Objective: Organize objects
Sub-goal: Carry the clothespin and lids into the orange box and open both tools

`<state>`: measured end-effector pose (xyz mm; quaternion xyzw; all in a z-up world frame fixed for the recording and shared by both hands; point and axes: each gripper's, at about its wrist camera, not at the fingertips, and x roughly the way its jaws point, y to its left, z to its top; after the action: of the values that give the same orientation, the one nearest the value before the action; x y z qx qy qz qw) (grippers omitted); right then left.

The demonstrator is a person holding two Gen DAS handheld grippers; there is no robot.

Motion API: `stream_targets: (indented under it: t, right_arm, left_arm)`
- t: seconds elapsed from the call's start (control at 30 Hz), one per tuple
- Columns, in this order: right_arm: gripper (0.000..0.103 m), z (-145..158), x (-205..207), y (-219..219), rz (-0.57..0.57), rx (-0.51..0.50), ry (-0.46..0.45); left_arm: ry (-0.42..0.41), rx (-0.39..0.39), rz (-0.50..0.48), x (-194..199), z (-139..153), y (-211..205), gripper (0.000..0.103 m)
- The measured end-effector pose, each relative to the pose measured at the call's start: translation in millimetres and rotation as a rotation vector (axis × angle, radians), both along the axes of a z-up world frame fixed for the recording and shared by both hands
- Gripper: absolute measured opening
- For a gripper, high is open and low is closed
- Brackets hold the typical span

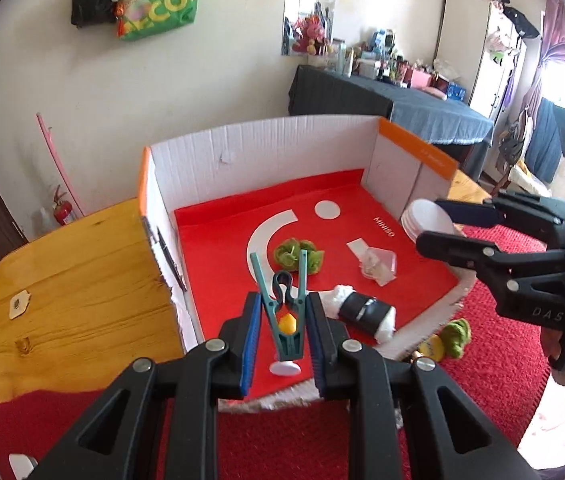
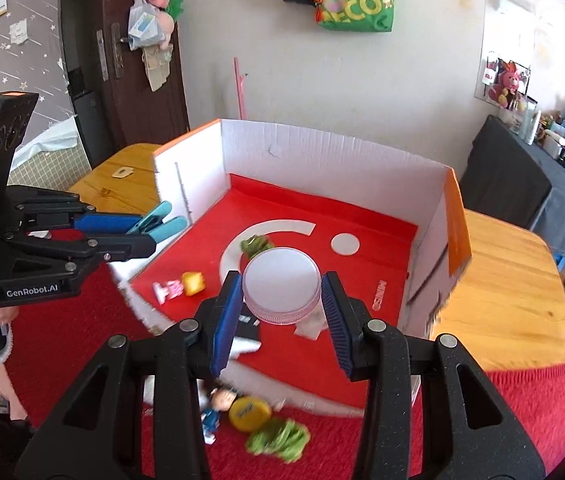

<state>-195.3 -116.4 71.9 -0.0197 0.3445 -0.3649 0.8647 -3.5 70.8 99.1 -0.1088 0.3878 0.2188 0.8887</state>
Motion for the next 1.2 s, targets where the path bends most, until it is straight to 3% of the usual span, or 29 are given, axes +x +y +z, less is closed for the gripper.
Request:
stream_targets:
  t: [0.63, 1.2]
  right_arm:
    - [0.039, -27.7, 54.6, -91.1, -0.116, 0.157, 0.235]
    - [0.039, -46.1, 53.4, -120.0, -0.165, 0.275, 0.323]
  left_arm:
    - [0.196, 0.006, -0.003, 47.2, -44.9, 35.8, 0.023]
    - [0.254, 0.001, -0.032, 46.4, -57.5, 42.0, 0.023]
